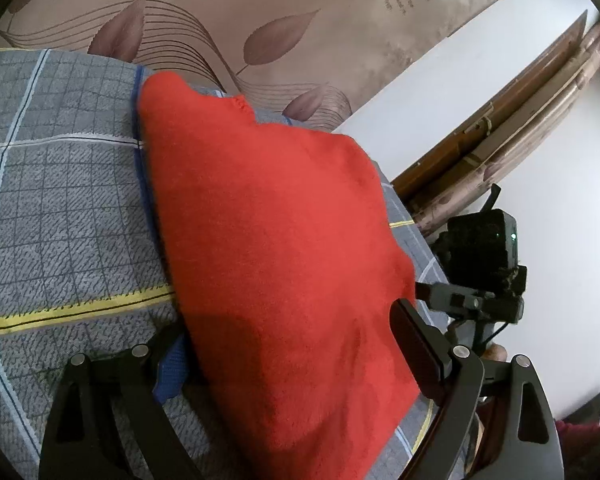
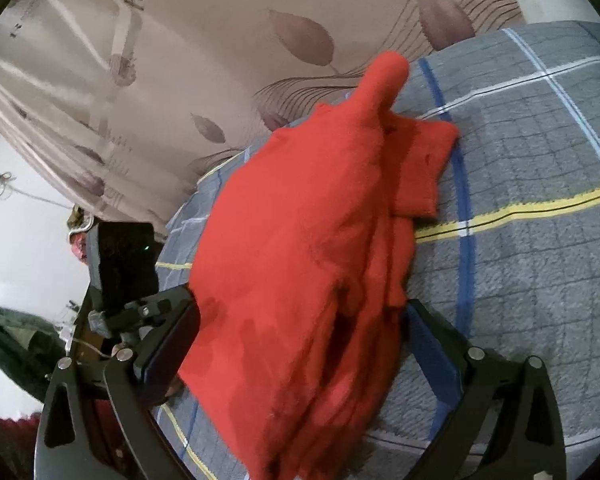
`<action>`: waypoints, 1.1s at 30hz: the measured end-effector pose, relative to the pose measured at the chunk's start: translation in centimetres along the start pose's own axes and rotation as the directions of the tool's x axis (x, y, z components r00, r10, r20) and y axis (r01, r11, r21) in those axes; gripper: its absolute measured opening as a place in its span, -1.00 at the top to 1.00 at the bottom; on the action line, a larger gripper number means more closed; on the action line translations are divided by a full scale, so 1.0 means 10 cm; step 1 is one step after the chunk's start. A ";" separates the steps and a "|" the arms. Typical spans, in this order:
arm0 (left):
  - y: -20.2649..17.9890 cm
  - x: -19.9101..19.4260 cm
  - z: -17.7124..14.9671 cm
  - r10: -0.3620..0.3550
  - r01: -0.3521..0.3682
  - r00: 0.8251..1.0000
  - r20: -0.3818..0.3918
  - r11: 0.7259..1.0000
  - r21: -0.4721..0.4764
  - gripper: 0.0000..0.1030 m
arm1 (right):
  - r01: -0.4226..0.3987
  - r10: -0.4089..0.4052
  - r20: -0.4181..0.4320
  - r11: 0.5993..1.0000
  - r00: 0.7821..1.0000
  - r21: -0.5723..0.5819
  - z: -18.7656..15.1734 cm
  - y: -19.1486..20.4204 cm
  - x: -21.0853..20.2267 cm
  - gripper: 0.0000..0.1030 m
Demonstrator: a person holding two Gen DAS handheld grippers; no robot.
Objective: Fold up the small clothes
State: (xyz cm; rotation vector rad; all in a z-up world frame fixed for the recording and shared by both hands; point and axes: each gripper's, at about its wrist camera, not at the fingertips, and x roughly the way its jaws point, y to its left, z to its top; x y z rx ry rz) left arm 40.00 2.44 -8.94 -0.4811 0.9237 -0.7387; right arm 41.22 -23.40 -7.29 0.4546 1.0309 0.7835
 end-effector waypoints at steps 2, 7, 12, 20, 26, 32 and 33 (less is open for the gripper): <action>-0.01 0.01 0.00 0.010 -0.010 1.000 -0.004 1.000 -0.001 -0.73 | -0.007 0.007 -0.014 1.000 1.000 -0.014 -0.02 0.04 0.02 -0.85; -0.02 0.07 0.02 0.050 -0.050 0.998 -0.024 0.999 -0.010 -0.24 | -0.008 0.006 -0.051 0.999 0.999 -0.040 -0.03 0.11 0.10 -0.80; 0.07 0.09 0.04 0.033 -0.036 0.998 -0.045 0.997 -0.064 -0.02 | -0.023 0.023 -0.050 1.000 0.998 -0.006 0.03 0.09 0.15 -0.71; 0.03 0.11 0.03 0.079 -0.080 0.996 -0.039 0.996 -0.041 0.08 | -0.018 0.021 -0.074 0.999 0.997 0.039 0.01 0.01 0.20 0.08; -0.13 0.16 -0.02 0.240 -0.239 0.971 0.002 0.969 0.055 0.34 | -0.015 0.022 -0.090 0.997 0.996 0.073 -0.01 -0.03 0.24 0.56; -0.23 0.20 -0.04 0.323 -0.325 0.946 0.030 0.942 0.088 0.37 | -0.014 0.020 -0.063 0.995 0.998 0.095 -0.03 -0.01 0.25 0.59; -0.25 0.20 -0.04 0.336 -0.338 0.941 0.034 0.936 0.095 0.38 | -0.013 0.019 -0.057 0.995 0.998 0.101 -0.03 0.00 0.24 0.59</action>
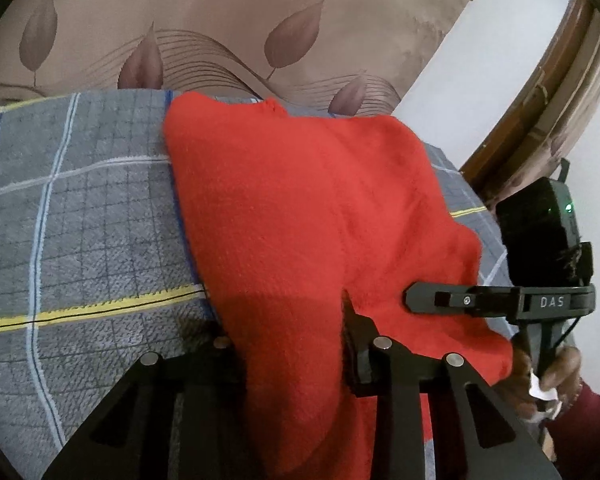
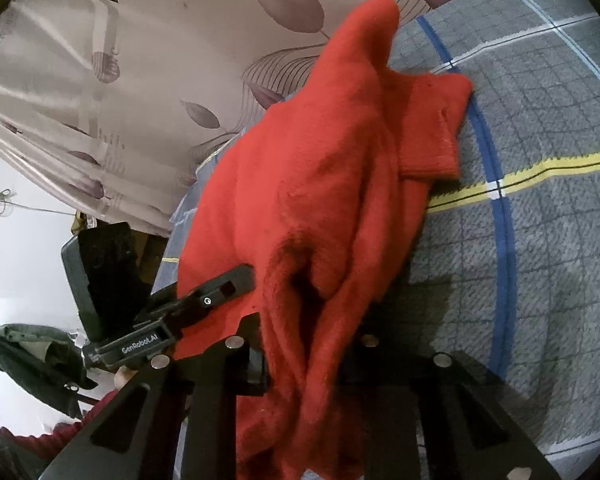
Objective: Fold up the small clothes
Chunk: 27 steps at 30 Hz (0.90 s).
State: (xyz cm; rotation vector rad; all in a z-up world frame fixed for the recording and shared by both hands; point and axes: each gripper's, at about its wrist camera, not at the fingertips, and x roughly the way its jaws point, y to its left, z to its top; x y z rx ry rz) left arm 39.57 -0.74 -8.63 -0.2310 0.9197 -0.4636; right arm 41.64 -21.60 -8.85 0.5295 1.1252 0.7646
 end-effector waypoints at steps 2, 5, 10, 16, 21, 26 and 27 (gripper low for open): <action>-0.04 -0.01 0.00 0.024 -0.024 1.000 0.003 1.000 0.016 0.38 | 0.002 -0.002 0.006 1.000 1.000 0.008 -0.01 0.00 -0.01 0.59; -0.08 -0.01 0.01 0.048 -0.048 0.999 0.005 0.998 0.028 0.38 | 0.002 -0.003 0.013 1.000 1.000 0.022 -0.03 0.00 -0.02 0.60; -0.12 -0.04 0.01 0.072 -0.072 0.997 0.018 0.997 0.036 0.40 | -0.002 0.001 0.028 0.999 1.000 0.042 -0.06 -0.01 -0.05 0.60; -0.14 -0.12 -0.01 0.084 -0.085 0.996 0.025 0.995 0.047 0.43 | -0.011 0.010 0.041 0.999 0.999 0.047 -0.07 0.04 -0.07 0.61; -0.12 -0.21 -0.04 0.097 -0.099 0.995 0.031 0.994 0.041 0.46 | -0.024 0.022 0.042 0.999 0.999 0.044 -0.09 0.12 -0.06 0.61; -0.09 -0.34 -0.07 0.106 -0.108 0.994 0.040 0.994 0.033 0.47 | -0.035 0.033 0.038 0.999 0.999 0.035 -0.13 0.20 -0.04 0.61; -0.08 -0.37 -0.08 0.108 -0.109 0.993 0.042 0.994 0.031 0.47 | -0.039 0.038 0.038 0.999 0.999 0.034 -0.14 0.21 -0.04 0.61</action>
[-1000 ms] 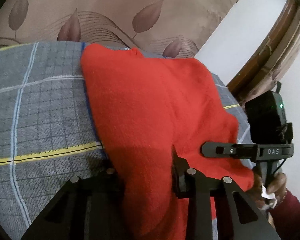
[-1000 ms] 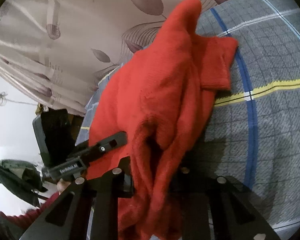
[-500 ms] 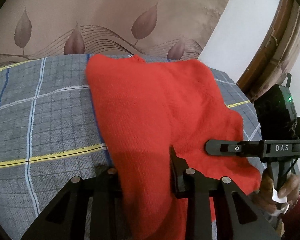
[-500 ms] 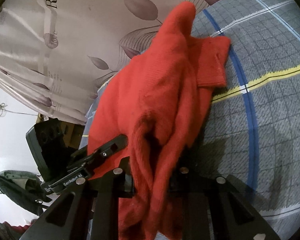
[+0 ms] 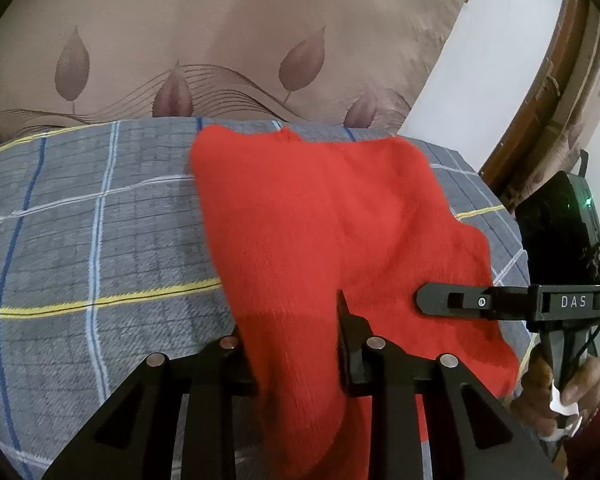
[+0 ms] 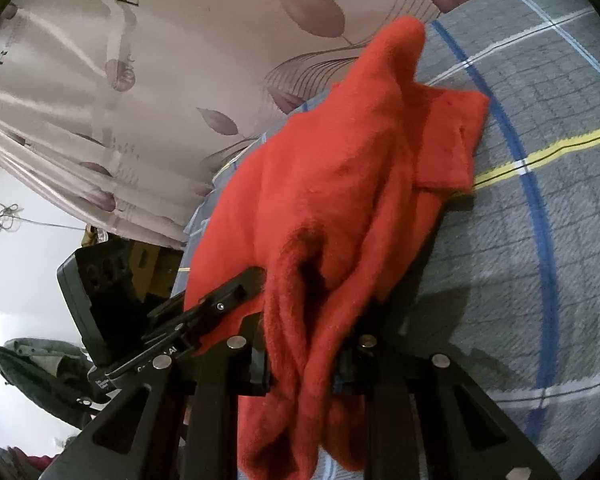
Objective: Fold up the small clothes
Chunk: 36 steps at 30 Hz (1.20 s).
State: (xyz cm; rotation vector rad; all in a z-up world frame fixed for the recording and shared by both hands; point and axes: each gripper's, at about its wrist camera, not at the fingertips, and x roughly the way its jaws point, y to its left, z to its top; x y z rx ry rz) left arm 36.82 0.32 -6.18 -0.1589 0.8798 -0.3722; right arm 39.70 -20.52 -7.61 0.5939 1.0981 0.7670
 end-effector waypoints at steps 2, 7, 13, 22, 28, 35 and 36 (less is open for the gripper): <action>0.02 -0.06 -0.01 0.003 -0.003 1.000 0.006 1.000 -0.005 0.48 | -0.007 0.007 -0.001 1.000 1.000 -0.006 -0.02 0.05 0.01 0.62; 0.09 -0.25 -0.05 0.000 0.001 1.000 0.022 0.999 -0.039 0.48 | -0.026 0.026 -0.004 1.000 1.000 -0.017 -0.07 0.17 0.02 0.62; 0.16 -0.47 -0.14 0.002 0.000 0.999 0.033 0.997 -0.073 0.48 | -0.052 0.051 -0.013 0.998 0.999 -0.033 -0.17 0.33 0.05 0.62; 0.17 -0.87 -0.38 -0.002 0.008 0.999 0.050 0.993 -0.118 0.49 | -0.092 0.091 -0.021 0.995 0.996 -0.042 -0.46 0.51 0.01 0.63; 0.12 -1.15 -0.64 -0.021 0.029 0.998 0.053 0.988 -0.149 0.49 | -0.118 0.116 -0.029 0.992 0.993 -0.053 -0.73 0.62 -0.09 0.63; 0.12 -1.15 -0.96 -0.061 0.057 0.998 -0.019 0.983 -0.175 0.47 | -0.078 0.074 -0.063 0.996 0.995 -0.053 -0.99 0.57 -0.09 0.58; 0.15 -1.12 -0.96 -0.076 0.069 0.997 -0.030 0.979 -0.191 0.46 | -0.080 0.077 -0.063 0.996 0.995 -0.042 -0.98 0.53 -0.09 0.58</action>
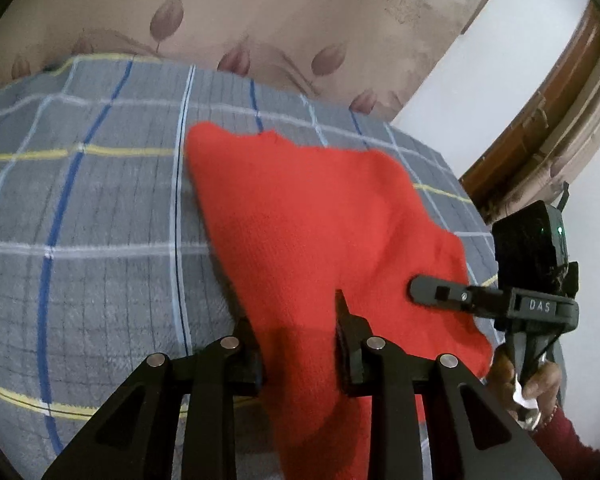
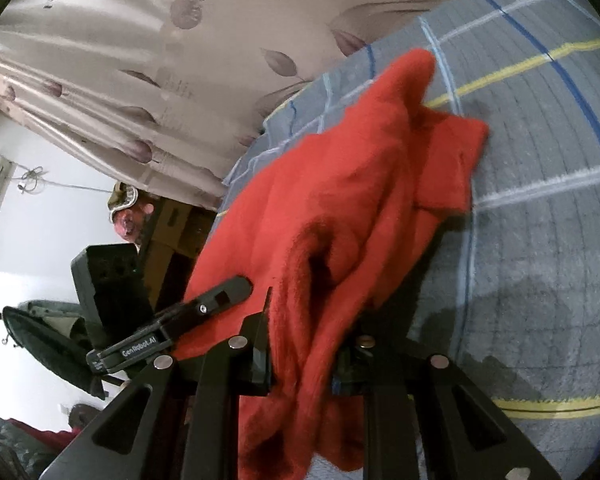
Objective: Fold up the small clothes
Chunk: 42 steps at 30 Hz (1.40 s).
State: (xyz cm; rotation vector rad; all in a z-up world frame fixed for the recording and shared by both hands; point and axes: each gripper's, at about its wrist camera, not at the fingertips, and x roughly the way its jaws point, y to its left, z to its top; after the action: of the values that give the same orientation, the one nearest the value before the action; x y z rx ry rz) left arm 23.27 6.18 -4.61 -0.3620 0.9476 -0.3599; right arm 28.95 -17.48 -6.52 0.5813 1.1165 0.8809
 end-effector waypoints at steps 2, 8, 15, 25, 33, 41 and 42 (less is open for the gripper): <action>0.07 0.03 0.04 -0.032 0.031 0.999 -0.011 0.999 -0.024 0.38 | 0.020 -0.020 0.005 1.000 1.000 -0.001 0.03 -0.04 -0.01 0.52; 0.17 0.23 0.18 -0.073 0.073 0.995 -0.062 0.997 -0.010 0.10 | 0.047 -0.047 0.017 0.999 0.999 -0.002 0.20 -0.14 0.02 0.05; 0.37 0.35 0.28 -0.232 0.223 0.969 -0.086 0.970 -0.097 -0.09 | 0.028 -0.031 0.040 0.997 0.999 0.071 0.39 -0.38 0.04 -0.51; 0.35 0.45 0.35 -0.212 0.206 0.976 -0.055 0.974 -0.089 0.18 | 0.038 -0.038 -0.004 0.999 0.999 0.023 0.54 -0.33 0.27 0.36; -0.09 0.11 0.35 -0.024 0.021 0.999 0.033 0.996 0.088 0.29 | 0.100 -0.093 0.062 0.988 0.994 -0.120 0.49 0.13 0.12 0.42; -0.26 -0.28 0.33 0.014 -0.028 0.995 0.098 0.991 0.135 0.29 | 0.086 -0.070 0.105 0.984 0.992 -0.158 0.39 0.43 -0.11 0.43; -0.28 -0.33 0.31 0.020 -0.034 0.994 0.103 0.990 0.140 0.29 | 0.085 -0.068 0.108 0.983 0.992 -0.161 0.37 0.48 -0.11 0.43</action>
State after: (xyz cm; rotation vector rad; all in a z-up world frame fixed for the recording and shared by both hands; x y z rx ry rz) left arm 23.73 5.67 0.68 -0.2351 0.8216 -0.3781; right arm 30.79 -15.74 -0.91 0.4378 0.9572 0.8584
